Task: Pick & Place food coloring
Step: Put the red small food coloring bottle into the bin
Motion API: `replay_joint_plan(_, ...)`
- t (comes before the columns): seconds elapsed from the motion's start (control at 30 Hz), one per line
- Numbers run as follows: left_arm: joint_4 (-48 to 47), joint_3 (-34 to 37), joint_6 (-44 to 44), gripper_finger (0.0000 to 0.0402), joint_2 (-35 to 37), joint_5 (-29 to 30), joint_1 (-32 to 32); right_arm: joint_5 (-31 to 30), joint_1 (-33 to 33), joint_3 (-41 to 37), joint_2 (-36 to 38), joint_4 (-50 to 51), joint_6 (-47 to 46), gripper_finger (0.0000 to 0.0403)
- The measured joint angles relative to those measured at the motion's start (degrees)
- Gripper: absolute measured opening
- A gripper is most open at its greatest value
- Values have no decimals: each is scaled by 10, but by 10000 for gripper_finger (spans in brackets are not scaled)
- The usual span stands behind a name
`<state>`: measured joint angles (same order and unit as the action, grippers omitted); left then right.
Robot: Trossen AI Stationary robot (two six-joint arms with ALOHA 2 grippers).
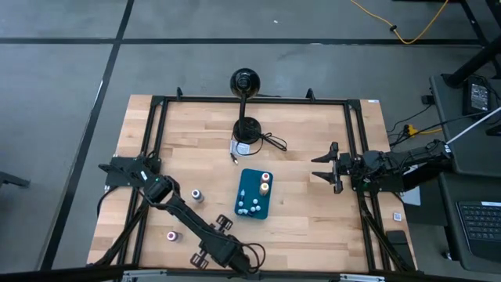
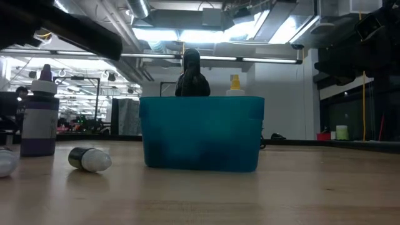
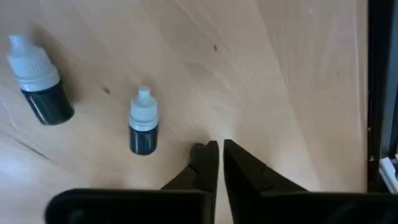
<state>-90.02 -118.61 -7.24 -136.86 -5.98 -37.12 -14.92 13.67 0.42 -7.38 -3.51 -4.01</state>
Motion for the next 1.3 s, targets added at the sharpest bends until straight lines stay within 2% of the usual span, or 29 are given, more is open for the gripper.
replay_joint_plan(0.33, 1, 0, 6, 135, 0, 18, 1, 0, 0, 0, 0, 0, 0, 223)
replay_joint_plan(0.47, 24, 0, 11, 162, 0, 32, 1, 0, 0, 0, 0, 0, 0, 223)
replay_joint_plan(0.67, 27, 0, 20, 167, 0, 88, 0, 0, 0, 0, 0, 0, 0, 223)
replay_joint_plan(0.83, 27, 1, 26, 159, 1, 85, -1, 0, 0, 0, 0, 0, 0, 223)
replay_joint_plan(1.0, 36, 30, 26, 155, 2, 86, -2, 0, 0, 0, 0, 0, 0, 223)
replay_joint_plan(1.17, 43, 47, 43, 154, 2, 119, -7, 0, 0, 0, 0, 0, 0, 223)
replay_joint_plan(1.3, 53, 48, 46, 156, 2, 121, -7, 0, 0, 0, 0, 0, 0, 223)
